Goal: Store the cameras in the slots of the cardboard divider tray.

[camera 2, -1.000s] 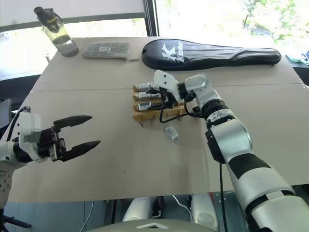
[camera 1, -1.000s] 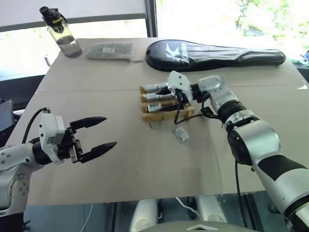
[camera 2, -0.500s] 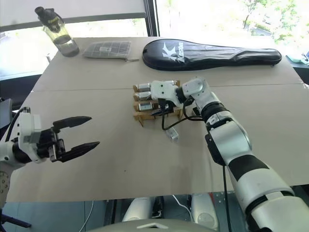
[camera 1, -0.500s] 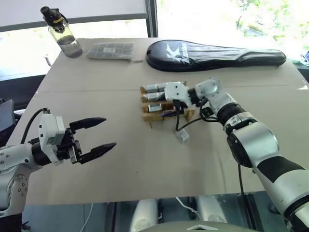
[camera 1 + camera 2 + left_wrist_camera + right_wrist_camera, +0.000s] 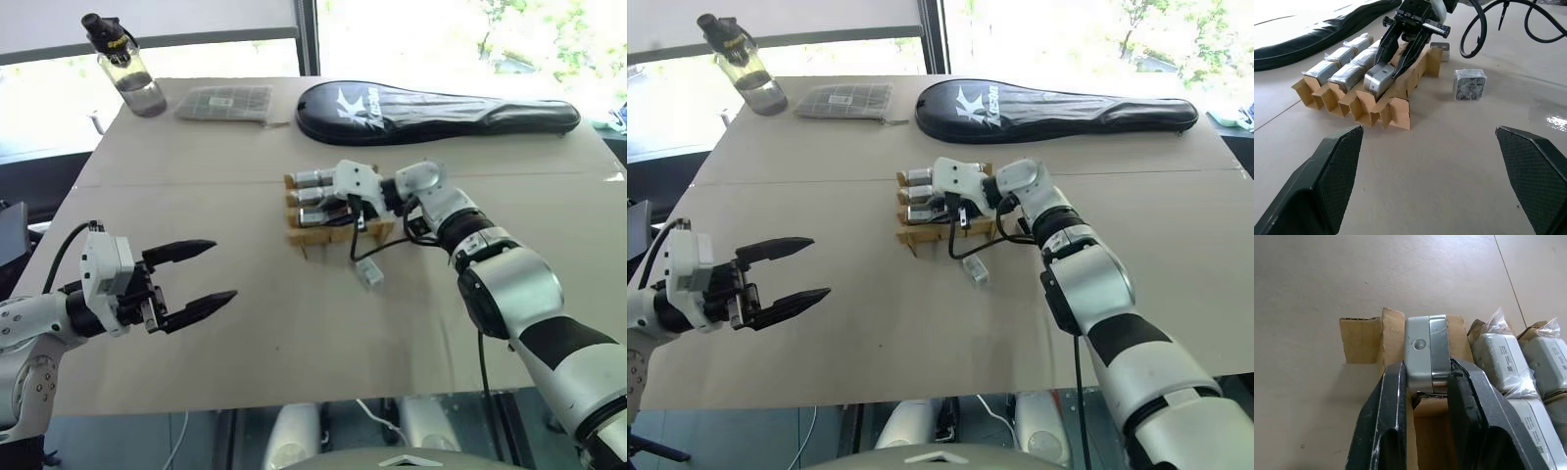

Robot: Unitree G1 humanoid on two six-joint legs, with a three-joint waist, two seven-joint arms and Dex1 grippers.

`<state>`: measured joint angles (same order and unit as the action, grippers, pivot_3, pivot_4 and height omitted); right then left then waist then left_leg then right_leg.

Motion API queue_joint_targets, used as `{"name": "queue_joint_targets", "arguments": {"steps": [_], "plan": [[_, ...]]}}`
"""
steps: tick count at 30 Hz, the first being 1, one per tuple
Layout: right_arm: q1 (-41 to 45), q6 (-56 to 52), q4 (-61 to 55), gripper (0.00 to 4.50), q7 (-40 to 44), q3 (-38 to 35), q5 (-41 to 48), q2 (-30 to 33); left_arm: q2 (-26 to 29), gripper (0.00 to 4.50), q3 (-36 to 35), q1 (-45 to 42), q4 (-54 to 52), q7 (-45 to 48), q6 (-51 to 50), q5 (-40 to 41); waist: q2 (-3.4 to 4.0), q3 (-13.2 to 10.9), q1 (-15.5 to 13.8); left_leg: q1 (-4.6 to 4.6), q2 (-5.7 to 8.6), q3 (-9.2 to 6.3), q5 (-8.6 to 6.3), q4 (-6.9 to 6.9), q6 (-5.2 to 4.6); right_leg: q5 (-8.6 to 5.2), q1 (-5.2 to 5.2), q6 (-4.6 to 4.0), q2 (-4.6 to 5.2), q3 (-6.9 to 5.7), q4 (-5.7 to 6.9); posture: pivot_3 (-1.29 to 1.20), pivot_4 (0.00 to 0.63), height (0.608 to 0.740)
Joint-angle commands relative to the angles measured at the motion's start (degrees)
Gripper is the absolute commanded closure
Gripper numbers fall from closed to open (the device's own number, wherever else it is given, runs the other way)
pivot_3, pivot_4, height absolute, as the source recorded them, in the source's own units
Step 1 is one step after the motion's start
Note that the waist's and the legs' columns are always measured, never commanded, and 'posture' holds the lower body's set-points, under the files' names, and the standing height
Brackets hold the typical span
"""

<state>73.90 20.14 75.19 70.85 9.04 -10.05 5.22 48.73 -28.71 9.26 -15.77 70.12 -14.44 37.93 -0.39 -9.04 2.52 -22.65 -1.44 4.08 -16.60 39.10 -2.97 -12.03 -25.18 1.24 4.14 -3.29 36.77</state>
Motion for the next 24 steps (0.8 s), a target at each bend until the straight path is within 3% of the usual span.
{"name": "queue_joint_targets", "arguments": {"steps": [1,7,22,23,24], "plan": [[2.1,-5.1,0.9,3.89,-1.5,-1.0,0.2,-0.4,-0.3,0.00,-0.3,0.0,-2.0,-0.4,0.4,0.6,0.00,0.0,0.0,0.00,0.00,0.00,0.00,0.00,0.00,0.00,0.00,0.00,0.00,0.00,0.00,0.00,0.150,0.740],[3.4,-8.7,1.4,3.89,-1.1,0.2,-1.5,-1.3,-0.7,0.00,-0.5,0.6,-2.2,-0.3,0.6,0.5,-0.01,0.0,0.1,0.08,-0.03,-0.01,0.01,0.01,0.02,0.04,0.02,-0.07,0.01,0.04,0.07,0.00,0.150,0.740],[5.7,1.3,1.2,3.89,-7.5,3.3,-6.4,-3.6,-2.1,0.00,-1.8,3.5,-3.7,-1.2,1.4,0.7,-0.03,0.0,1.4,0.20,-0.15,-0.06,0.16,-0.04,0.25,0.20,0.03,-0.34,-0.10,0.15,0.13,0.00,0.150,0.740],[5.9,1.3,1.3,2.88,-7.7,3.4,-6.7,-3.5,-2.1,0.00,-1.7,3.4,-3.6,-1.2,1.4,0.7,-0.02,0.0,1.4,0.19,-0.15,-0.07,0.16,-0.04,0.25,0.20,0.03,-0.34,-0.10,0.15,0.13,0.00,0.150,0.740],[6.0,1.5,1.4,2.55,-8.3,3.4,-6.9,-3.4,-2.1,0.00,-1.6,3.2,-3.5,-1.2,1.5,0.7,-0.02,0.0,1.3,0.18,-0.15,-0.07,0.16,-0.04,0.25,0.20,0.03,-0.34,-0.09,0.15,0.12,0.00,0.150,0.740]]}}
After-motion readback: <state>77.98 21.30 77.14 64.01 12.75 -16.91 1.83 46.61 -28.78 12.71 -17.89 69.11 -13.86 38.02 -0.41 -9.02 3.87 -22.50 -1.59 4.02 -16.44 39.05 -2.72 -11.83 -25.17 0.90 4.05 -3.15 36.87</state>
